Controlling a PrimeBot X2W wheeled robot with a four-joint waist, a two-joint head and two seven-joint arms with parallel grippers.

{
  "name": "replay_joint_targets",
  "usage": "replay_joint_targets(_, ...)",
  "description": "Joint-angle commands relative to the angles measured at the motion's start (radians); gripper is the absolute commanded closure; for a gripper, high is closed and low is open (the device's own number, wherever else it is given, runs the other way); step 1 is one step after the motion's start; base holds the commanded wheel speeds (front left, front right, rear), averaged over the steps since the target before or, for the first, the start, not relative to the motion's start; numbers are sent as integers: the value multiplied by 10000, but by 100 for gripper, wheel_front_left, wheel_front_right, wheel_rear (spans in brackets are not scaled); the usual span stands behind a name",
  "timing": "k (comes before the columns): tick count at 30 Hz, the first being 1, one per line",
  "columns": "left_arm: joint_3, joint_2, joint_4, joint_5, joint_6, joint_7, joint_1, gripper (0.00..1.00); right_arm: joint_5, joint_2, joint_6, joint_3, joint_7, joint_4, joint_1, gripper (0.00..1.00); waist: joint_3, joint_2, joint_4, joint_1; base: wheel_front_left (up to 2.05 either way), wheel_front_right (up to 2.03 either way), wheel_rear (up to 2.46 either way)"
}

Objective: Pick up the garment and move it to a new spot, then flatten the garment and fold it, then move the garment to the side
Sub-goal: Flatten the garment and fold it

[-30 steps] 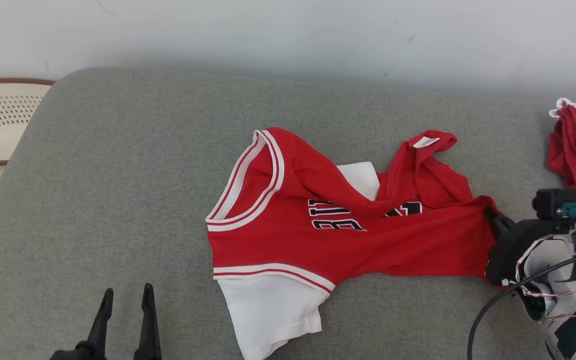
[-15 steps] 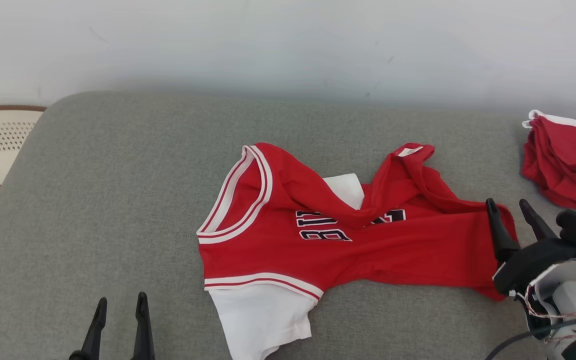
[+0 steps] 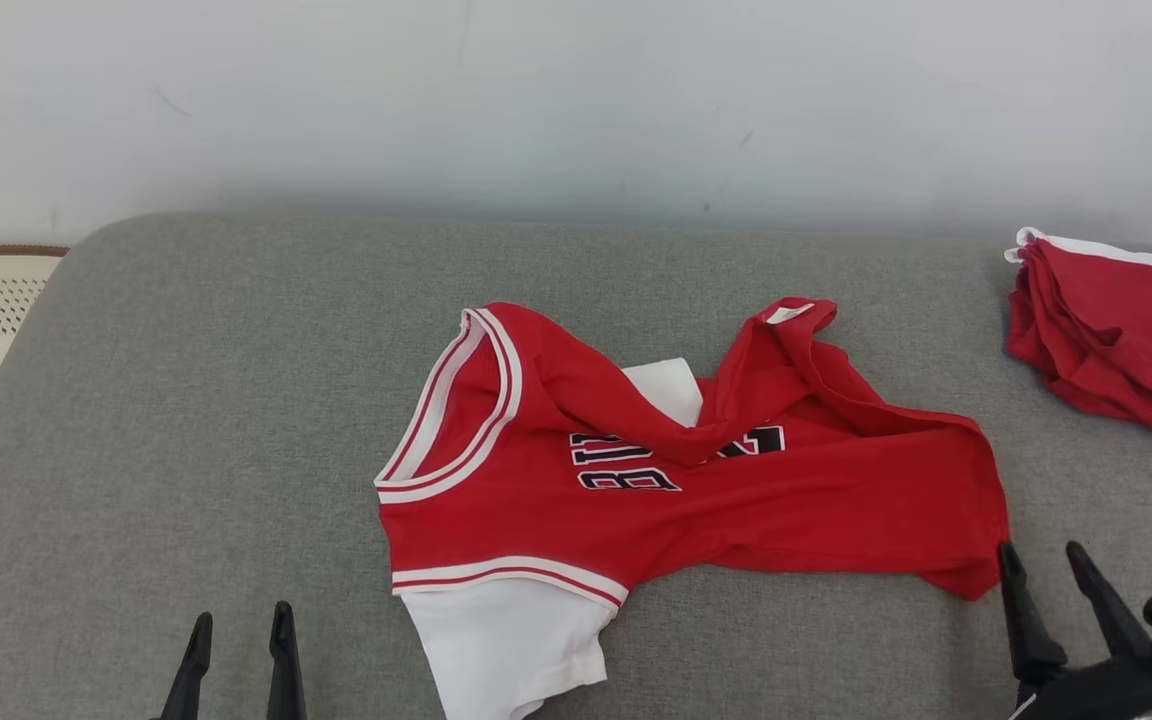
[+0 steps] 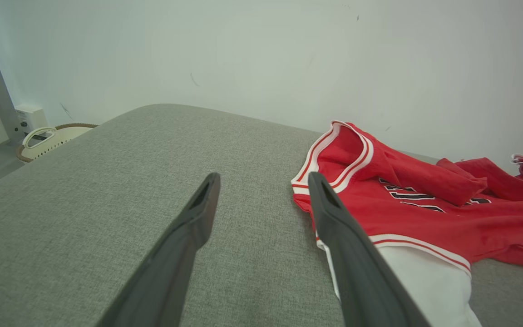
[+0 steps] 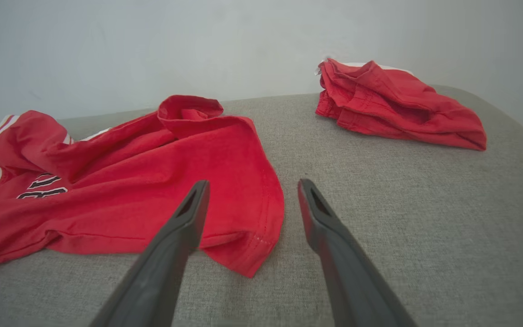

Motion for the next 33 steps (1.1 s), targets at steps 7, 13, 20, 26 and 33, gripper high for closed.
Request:
replay_joint_targets(7, 49, 5, -59, -71, 9, -8, 139, 0, -886, 770, -2, -704, 16, -427, 1149, 0, 15, 0, -59, 0, 0, 0, 0)
replay_joint_targets(13, 4, 3, -24, -105, 25, -8, 133, 0, -1157, 1129, -1, -1063, 387, -62, 895, 0, 23, 0, -120, 0, 0, 0, 0)
replay_joint_targets(20, -52, 3, 10, -101, -2, -8, 28, 0, -1016, 1019, -2, -1057, 523, 662, 221, 0, 58, 0, -20, 0, 0, 0, 0)
replay_joint_targets(26, 11, 3, 15, -65, -33, -8, -29, 0, -663, 922, -2, -1003, 615, 1633, -449, 0, 144, 0, 99, 0, 0, 0, 0)
replay_joint_targets(33, 7, 3, 44, -41, -98, -8, -171, 0, -285, 919, -2, -606, 561, 2766, -1172, 26, 298, 0, 206, 0, 0, 0, 0)
